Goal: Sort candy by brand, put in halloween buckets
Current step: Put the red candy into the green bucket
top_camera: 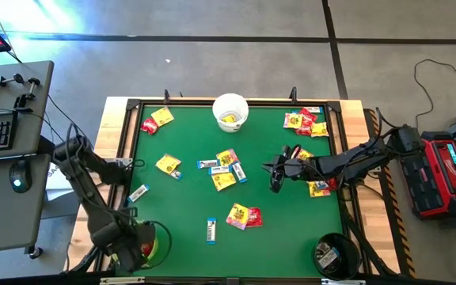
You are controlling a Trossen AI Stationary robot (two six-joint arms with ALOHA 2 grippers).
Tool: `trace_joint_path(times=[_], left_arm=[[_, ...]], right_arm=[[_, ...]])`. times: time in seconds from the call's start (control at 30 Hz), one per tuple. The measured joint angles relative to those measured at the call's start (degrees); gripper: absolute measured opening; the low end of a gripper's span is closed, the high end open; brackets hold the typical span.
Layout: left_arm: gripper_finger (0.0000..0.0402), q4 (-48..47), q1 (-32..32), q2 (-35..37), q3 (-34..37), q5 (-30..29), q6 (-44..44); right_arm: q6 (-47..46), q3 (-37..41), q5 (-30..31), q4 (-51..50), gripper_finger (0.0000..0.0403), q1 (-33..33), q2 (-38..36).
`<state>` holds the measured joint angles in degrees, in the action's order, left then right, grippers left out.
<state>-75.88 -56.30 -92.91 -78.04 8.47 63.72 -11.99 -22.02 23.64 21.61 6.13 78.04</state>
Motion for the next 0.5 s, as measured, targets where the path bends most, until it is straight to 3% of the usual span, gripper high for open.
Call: trace_joint_path(times=[0.5], left_arm=[[0.0007, 2.42, -0.84, -6.62, 0.0, 1.75, -2.65]], right_arm=[[0.01, 0.0, 0.02, 0.0, 0.0042, 0.0, 0.0]])
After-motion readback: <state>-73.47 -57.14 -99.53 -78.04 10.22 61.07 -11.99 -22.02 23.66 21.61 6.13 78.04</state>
